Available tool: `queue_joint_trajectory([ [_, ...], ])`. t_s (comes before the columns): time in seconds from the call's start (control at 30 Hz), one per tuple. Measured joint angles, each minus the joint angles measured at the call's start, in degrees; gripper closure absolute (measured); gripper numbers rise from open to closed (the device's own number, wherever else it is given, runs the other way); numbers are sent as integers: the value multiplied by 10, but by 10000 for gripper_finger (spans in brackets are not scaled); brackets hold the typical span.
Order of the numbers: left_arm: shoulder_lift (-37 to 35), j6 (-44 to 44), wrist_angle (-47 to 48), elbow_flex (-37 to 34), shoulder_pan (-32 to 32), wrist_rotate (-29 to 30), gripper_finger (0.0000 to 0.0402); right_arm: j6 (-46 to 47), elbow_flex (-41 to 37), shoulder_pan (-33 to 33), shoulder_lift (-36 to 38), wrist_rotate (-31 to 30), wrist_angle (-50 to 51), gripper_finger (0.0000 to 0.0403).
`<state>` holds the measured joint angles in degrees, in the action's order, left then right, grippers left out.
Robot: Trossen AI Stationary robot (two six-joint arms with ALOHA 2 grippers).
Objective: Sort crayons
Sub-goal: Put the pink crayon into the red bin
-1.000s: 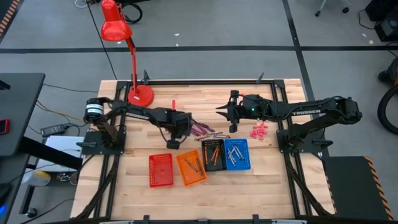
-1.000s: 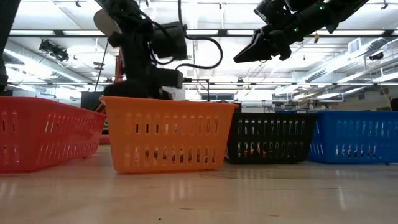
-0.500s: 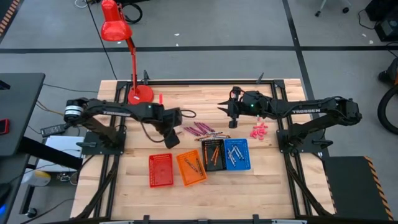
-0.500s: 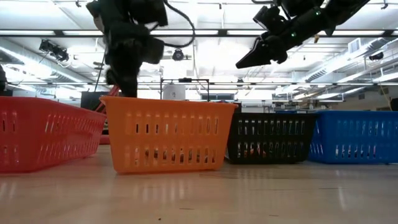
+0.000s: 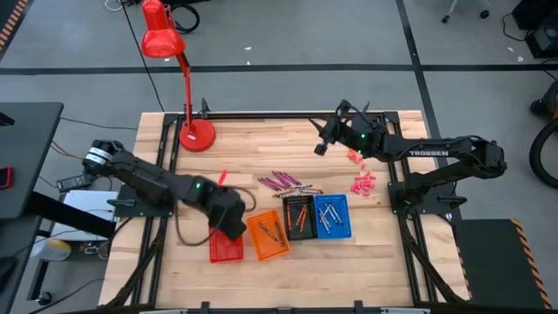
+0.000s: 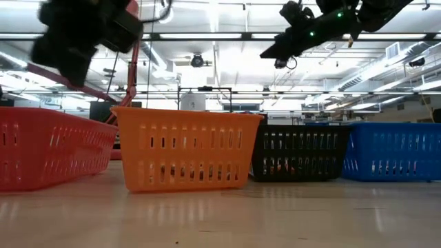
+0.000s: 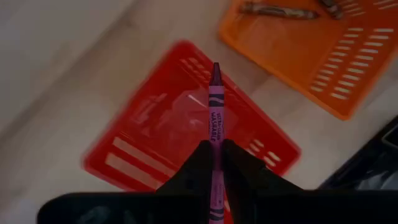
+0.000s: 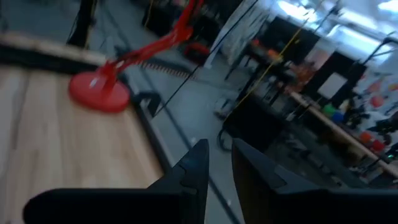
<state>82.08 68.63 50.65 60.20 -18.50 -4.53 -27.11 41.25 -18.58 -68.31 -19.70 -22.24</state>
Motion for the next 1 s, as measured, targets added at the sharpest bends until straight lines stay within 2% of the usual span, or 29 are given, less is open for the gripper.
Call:
queue_joint_trajectory([
  [0.27, 17, 153, 7, 0, -84, 95, 363, 0, 0, -23, 0, 18, -69, 328],
  [0.5, 58, 169, 2, 1, -87, 98, 305, 0, 0, -30, 0, 50, -70, 328],
  [0.67, 61, 135, -11, 0, -68, 94, 270, 0, 0, -29, 0, 50, -64, 328],
  [0.8, 36, 87, -30, 2, -42, 98, 269, 2, 0, -29, 0, 50, -50, 328],
  [1.0, 33, -11, -28, 1, 10, 139, 276, 4, 0, -29, 0, 50, -29, 328],
])
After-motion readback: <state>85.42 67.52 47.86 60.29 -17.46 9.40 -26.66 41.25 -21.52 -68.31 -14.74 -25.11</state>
